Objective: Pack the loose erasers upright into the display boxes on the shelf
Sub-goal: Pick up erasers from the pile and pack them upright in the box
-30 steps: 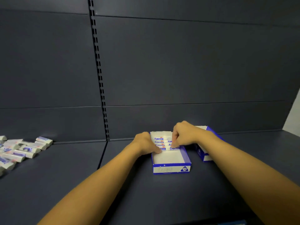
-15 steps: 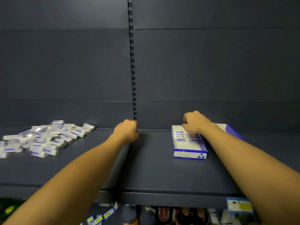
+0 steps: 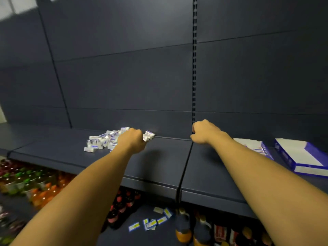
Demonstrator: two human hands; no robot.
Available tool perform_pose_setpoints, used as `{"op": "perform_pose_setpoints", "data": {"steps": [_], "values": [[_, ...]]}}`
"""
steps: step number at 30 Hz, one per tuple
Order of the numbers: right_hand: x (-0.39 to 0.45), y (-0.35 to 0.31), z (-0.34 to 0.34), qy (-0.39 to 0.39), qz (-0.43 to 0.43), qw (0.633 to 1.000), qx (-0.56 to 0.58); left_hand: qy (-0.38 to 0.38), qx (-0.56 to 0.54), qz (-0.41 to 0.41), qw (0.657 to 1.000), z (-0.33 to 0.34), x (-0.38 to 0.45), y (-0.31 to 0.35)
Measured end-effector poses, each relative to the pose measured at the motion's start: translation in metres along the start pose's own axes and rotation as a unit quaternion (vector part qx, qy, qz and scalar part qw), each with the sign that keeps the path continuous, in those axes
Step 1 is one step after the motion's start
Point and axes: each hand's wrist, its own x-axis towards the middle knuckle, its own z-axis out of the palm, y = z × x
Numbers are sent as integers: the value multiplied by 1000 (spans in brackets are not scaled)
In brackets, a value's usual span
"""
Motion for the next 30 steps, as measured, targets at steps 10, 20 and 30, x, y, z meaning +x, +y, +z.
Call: {"op": "perform_pose_setpoints", "data": {"steps": [10,20,30], "values": [[42,-107,19,6,-40,999,20,16,-14,-17,1000,-4,22,-112],[106,-197,62,3,-27,999,28,-9,-85,51,995,38,84,-204],[163,-237,86,-11,-44,999,-1,-28,-155,85,984,81,140,-234]]}}
